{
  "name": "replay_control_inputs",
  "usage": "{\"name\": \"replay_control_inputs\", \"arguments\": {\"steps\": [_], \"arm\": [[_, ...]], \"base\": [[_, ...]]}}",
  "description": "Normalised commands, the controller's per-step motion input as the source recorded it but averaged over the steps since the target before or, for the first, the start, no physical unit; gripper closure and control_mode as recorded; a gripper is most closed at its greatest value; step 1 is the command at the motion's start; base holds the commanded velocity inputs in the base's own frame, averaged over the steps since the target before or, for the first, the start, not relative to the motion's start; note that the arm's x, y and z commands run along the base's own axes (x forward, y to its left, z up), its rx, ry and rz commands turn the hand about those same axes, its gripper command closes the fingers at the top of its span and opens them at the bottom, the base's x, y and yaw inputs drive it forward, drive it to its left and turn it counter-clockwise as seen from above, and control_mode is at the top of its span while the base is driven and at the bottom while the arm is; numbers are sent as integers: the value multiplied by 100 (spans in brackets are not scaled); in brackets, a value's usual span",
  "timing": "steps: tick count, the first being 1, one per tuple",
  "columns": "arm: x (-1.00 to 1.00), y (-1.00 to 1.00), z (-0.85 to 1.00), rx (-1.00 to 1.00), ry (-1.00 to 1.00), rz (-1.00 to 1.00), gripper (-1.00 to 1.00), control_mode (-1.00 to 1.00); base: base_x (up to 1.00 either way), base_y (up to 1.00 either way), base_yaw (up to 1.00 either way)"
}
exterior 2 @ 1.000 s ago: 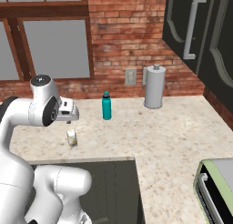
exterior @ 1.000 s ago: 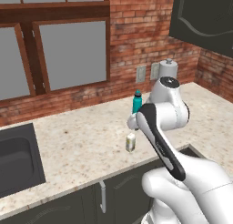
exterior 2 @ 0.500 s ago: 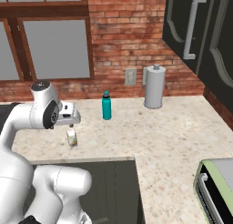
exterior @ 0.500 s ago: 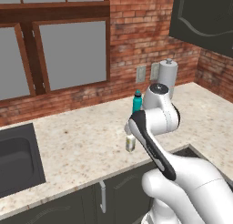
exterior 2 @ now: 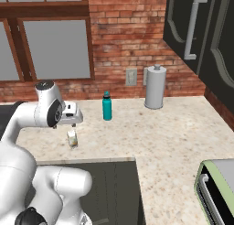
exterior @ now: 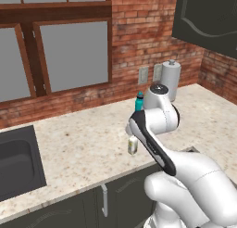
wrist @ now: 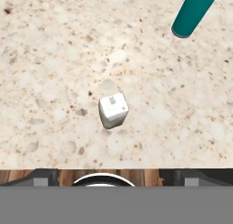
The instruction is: Move the drinks to the dining counter.
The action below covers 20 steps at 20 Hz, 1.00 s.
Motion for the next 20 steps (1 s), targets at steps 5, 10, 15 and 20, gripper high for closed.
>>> {"name": "replay_control_inputs", "arguments": {"steps": [5,10,15,20], "arm": [[29,0,0,0,6,0,-100,-100],[24,0,-5,0,8,0,-100,-100],[19,0,-20,0,12,0,-100,-100],[10,0,-28,0,11,1,-100,-100]], "base": [[0,0,0],[0,0,0],[0,0,0],[0,0,0]]}}
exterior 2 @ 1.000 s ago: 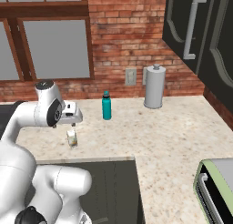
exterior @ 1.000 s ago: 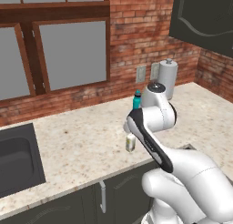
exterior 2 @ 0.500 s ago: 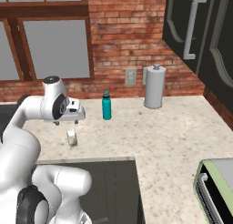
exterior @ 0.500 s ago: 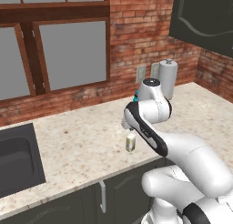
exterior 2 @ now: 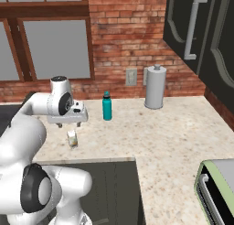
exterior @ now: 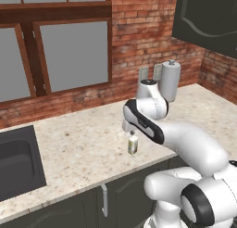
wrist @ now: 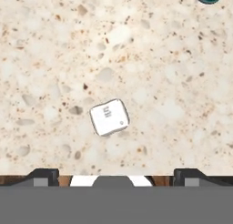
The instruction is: Move the drinks to the dining counter.
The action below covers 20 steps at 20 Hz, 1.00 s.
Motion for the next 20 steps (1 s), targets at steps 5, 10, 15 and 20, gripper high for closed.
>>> {"name": "replay_control_inputs", "arguments": {"steps": [5,10,15,20], "arm": [[9,0,-34,0,11,1,-100,-100],[12,0,-30,0,7,1,-100,-100],[15,8,-14,0,3,0,-100,-100],[14,22,-12,0,1,0,-100,-100]], "base": [[0,0,0],[0,0,0],[0,0,0],[0,0,0]]}}
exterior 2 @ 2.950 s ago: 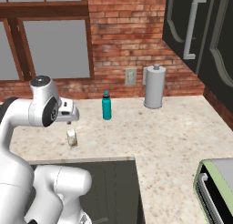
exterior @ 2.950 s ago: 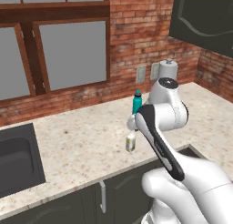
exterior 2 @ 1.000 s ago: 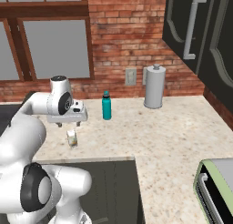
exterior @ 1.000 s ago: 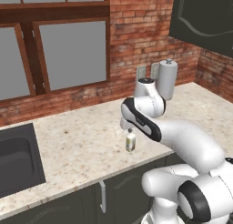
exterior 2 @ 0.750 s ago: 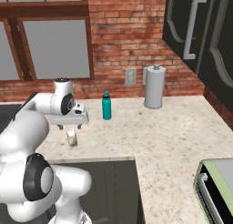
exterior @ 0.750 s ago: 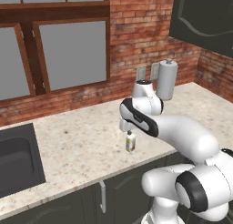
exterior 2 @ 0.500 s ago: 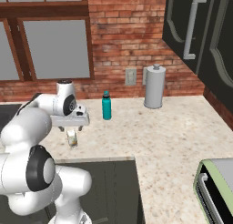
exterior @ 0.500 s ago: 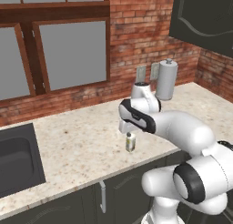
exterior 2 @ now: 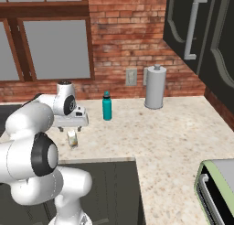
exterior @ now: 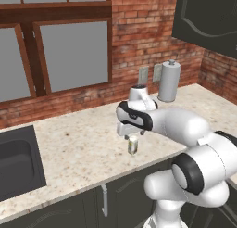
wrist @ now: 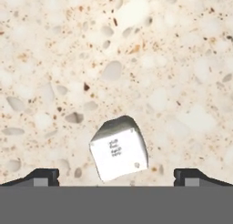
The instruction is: Move the drinks to the dining counter.
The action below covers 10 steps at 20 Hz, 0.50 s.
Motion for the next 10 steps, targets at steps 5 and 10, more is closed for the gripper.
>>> {"name": "replay_control_inputs", "arguments": {"steps": [5,10], "arm": [[7,8,-10,0,0,0,-100,-100],[-1,0,-1,0,0,0,-100,-100]], "base": [[0,0,0],[0,0,0]]}}
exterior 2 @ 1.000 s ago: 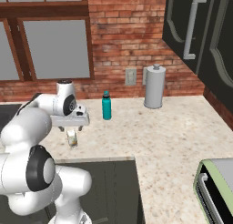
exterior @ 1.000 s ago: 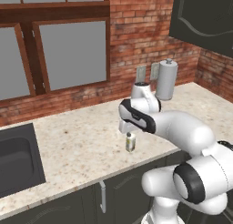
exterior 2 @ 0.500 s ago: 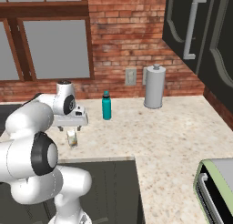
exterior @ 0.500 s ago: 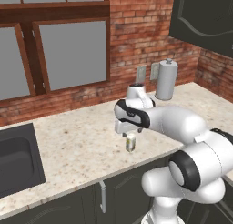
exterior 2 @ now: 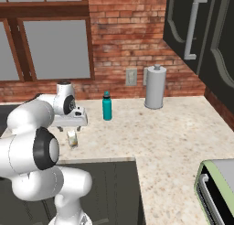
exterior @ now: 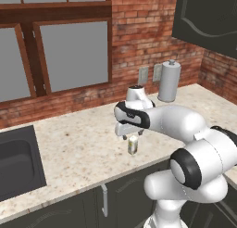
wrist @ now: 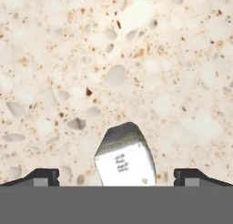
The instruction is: Move the drinks to the dining counter.
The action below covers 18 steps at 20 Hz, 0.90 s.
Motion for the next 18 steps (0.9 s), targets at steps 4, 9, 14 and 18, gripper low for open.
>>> {"name": "replay_control_inputs", "arguments": {"steps": [4,9,14,18], "arm": [[-9,0,-5,0,0,0,-100,-100],[-11,0,-7,0,0,0,-100,-100],[-14,0,-11,0,0,2,-100,-100],[-4,0,-14,0,0,8,-100,-100]], "base": [[0,0,0],[0,0,0],[0,0,0],[0,0,0]]}}
